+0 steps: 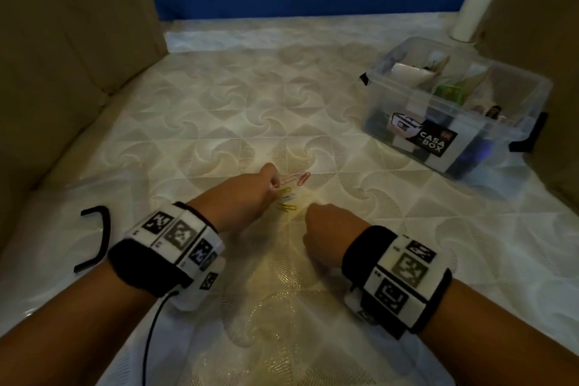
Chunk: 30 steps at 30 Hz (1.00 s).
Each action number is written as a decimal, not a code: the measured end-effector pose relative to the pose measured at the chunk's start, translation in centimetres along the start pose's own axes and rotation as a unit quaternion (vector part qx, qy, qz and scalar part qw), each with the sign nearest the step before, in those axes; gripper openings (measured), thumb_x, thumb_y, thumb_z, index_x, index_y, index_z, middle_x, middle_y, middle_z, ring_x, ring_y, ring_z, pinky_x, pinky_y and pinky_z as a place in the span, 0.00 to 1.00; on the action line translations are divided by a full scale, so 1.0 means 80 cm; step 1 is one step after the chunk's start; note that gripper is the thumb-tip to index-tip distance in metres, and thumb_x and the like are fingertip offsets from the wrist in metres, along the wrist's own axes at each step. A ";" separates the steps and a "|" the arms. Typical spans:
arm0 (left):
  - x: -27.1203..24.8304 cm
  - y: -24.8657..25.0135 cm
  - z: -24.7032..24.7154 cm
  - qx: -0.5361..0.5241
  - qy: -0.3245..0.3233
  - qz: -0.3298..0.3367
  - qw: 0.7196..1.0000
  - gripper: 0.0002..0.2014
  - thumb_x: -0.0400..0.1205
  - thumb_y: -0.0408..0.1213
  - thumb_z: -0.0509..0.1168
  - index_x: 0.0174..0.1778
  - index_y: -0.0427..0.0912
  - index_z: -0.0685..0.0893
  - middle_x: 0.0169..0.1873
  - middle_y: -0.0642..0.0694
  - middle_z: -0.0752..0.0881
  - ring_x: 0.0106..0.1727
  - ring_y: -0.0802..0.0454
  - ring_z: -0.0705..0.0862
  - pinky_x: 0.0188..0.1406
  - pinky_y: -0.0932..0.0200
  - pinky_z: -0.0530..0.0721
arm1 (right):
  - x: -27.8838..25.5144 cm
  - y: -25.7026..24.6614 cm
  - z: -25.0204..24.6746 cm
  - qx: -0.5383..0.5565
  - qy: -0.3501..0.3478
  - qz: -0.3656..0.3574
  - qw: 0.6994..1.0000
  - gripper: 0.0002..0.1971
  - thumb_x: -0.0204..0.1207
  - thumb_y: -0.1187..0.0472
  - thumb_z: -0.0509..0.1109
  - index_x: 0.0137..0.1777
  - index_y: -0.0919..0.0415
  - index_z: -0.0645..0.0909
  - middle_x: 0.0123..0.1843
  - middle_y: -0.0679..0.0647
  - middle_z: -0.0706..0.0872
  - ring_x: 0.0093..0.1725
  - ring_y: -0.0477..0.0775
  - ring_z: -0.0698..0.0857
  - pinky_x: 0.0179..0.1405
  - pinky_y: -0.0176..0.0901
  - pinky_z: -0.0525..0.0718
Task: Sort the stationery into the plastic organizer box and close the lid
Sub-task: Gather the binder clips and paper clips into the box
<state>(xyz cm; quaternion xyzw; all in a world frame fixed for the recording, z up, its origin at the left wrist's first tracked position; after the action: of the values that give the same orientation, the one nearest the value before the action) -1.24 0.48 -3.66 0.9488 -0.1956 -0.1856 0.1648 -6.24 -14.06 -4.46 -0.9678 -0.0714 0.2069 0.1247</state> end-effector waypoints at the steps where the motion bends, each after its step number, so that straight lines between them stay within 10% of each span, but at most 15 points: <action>1: 0.004 0.003 0.005 0.051 -0.019 0.005 0.999 0.11 0.85 0.37 0.59 0.62 0.45 0.67 0.33 0.51 0.78 0.32 0.55 0.75 0.29 0.61 0.70 | -0.002 -0.002 0.001 -0.004 0.003 -0.007 1.000 0.12 0.82 0.64 0.59 0.62 0.67 0.75 0.62 0.61 0.82 0.60 0.61 0.84 0.48 0.42 0.76; 7: 0.017 0.020 0.019 0.166 -0.054 -0.021 0.984 0.15 0.86 0.38 0.55 0.67 0.40 0.64 0.42 0.41 0.82 0.39 0.47 0.76 0.39 0.54 0.74 | -0.004 0.004 -0.002 0.011 -0.053 -0.029 0.998 0.09 0.82 0.57 0.60 0.51 0.62 0.75 0.47 0.58 0.79 0.45 0.55 0.79 0.42 0.42 0.74; 9: 0.015 0.020 0.017 0.165 -0.049 -0.005 0.985 0.15 0.87 0.39 0.54 0.67 0.38 0.65 0.44 0.42 0.82 0.40 0.47 0.75 0.40 0.55 0.72 | -0.002 0.016 -0.014 0.178 -0.087 -0.025 0.980 0.11 0.83 0.61 0.57 0.41 0.63 0.75 0.39 0.58 0.78 0.36 0.52 0.75 0.35 0.39 0.73; 11: 0.015 0.017 0.018 0.155 -0.055 0.002 0.986 0.16 0.88 0.42 0.51 0.68 0.37 0.65 0.51 0.39 0.84 0.44 0.45 0.77 0.42 0.55 0.72 | -0.003 0.030 -0.025 0.522 -0.125 -0.028 0.843 0.14 0.80 0.65 0.54 0.31 0.59 0.67 0.28 0.54 0.68 0.24 0.48 0.67 0.21 0.35 0.66; 13: 0.017 0.018 0.019 0.165 -0.071 0.006 0.984 0.18 0.88 0.43 0.49 0.69 0.36 0.65 0.53 0.39 0.84 0.44 0.46 0.78 0.43 0.55 0.73 | -0.004 0.045 -0.035 0.780 -0.104 -0.033 0.616 0.08 0.71 0.62 0.54 0.31 0.58 0.64 0.27 0.53 0.63 0.22 0.47 0.64 0.17 0.35 0.61; 16: 0.018 0.020 0.017 0.177 -0.081 -0.004 0.981 0.16 0.88 0.41 0.50 0.67 0.36 0.67 0.51 0.39 0.84 0.42 0.48 0.75 0.42 0.55 0.74 | 0.010 0.064 -0.037 0.846 -0.045 -0.045 0.529 0.08 0.72 0.57 0.56 0.35 0.60 0.70 0.30 0.54 0.69 0.25 0.48 0.67 0.17 0.35 0.64; 19: 0.020 0.024 0.014 0.186 -0.087 -0.014 0.979 0.17 0.86 0.41 0.52 0.66 0.35 0.68 0.48 0.41 0.82 0.42 0.48 0.75 0.42 0.55 0.74 | 0.036 0.067 -0.045 0.796 -0.018 -0.027 0.605 0.12 0.83 0.58 0.54 0.42 0.61 0.74 0.29 0.53 0.73 0.23 0.46 0.68 0.16 0.33 0.64; 24: 0.022 0.027 0.016 0.165 -0.055 -0.026 0.984 0.18 0.85 0.47 0.53 0.63 0.37 0.73 0.48 0.42 0.82 0.43 0.49 0.75 0.45 0.56 0.74 | 0.089 0.043 -0.065 0.300 0.049 -0.079 0.949 0.08 0.85 0.63 0.53 0.54 0.56 0.74 0.34 0.52 0.76 0.30 0.48 0.74 0.30 0.42 0.73; 27: 0.020 0.029 0.016 0.165 -0.053 -0.032 0.984 0.17 0.85 0.46 0.54 0.62 0.38 0.74 0.46 0.44 0.80 0.47 0.46 0.80 0.46 0.57 0.73 | 0.109 0.031 -0.055 -0.009 -0.022 -0.098 0.995 0.11 0.83 0.56 0.55 0.63 0.57 0.68 0.48 0.58 0.82 0.46 0.58 0.80 0.49 0.50 0.78; 30: 0.017 0.032 0.023 0.183 -0.039 -0.027 0.982 0.16 0.84 0.42 0.55 0.64 0.37 0.74 0.53 0.39 0.84 0.54 0.40 0.84 0.44 0.54 0.74 | 0.113 0.021 -0.051 -0.095 -0.051 -0.098 0.989 0.16 0.85 0.53 0.51 0.66 0.62 0.65 0.48 0.59 0.78 0.43 0.56 0.74 0.45 0.48 0.70</action>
<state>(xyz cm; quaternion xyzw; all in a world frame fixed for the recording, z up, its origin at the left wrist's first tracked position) -1.62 -2.82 -4.65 0.9598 -0.2071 -0.1880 -0.0248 3.79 -14.82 -4.80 -0.9517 -0.1915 0.2352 0.0478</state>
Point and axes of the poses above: each hand's wrist, its own x-axis towards the middle knuckle, its own z-axis out of the palm, y = z × x, the point moved 2 cm from there along x, towards the middle knuckle
